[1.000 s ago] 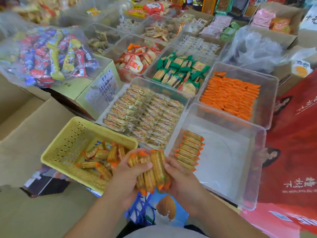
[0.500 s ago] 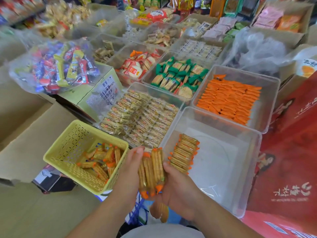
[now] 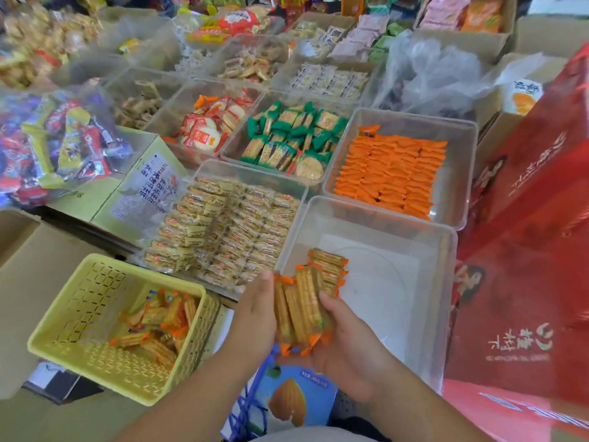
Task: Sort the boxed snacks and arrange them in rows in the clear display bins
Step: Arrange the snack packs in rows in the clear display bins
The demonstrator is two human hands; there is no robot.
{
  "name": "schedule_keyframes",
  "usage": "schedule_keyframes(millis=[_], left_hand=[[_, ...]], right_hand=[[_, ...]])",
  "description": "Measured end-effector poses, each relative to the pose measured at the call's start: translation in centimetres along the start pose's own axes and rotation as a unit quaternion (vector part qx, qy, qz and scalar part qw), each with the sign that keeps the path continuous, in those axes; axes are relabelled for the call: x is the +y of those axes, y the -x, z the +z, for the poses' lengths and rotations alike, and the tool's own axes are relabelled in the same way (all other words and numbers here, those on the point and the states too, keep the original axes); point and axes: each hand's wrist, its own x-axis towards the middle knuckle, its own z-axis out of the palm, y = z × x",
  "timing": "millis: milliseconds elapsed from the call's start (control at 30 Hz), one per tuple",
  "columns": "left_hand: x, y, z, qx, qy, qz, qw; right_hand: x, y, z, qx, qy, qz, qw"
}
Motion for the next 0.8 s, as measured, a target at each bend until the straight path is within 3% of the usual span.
schedule_keyframes(millis=[133,233,333,433,567,667,733,800], left_hand=[[0.1,-1.8,1.5,-0.06,-0.091,0.059,0.992],[-0.4,-4.2,2.9,-0.103,-0.206,0.093,0.969],[-0.5,-6.7,4.5,-0.166,-0.35,0.144,0.911],[-0.7,-9.3,6.3,-0.215,-0.49,0.179,0.826],[-0.7,-12.5,8.6,-0.244,-0.617,0.209,0.718],[-1.1,-14.5,9.7,-0.262,-0.685,0.195,0.652],[-1.8,-15.5,10.3,-0.267,-0.702,0.185,0.633],[-2.5,-16.2,10.7,-0.269,-0.698,0.176,0.64]], right_hand=[[-1.5,-0.6,-2.9,0.054,-0.021,-0.043,0.997],[-2.9,-1.6,-5.6,0.177,0.008,-0.074,0.981],[-4.0,-3.3,-9.0,0.338,0.071,-0.084,0.935],[-4.8,-5.3,-11.1,0.42,0.142,-0.101,0.891],[-6.2,-7.9,-12.2,0.481,0.353,-0.124,0.793],[-7.3,-9.4,-12.7,0.453,0.538,-0.138,0.697],[-7.7,-10.4,-13.1,0.434,0.613,-0.145,0.644],[-8.0,-11.3,-13.6,0.424,0.666,-0.146,0.597]])
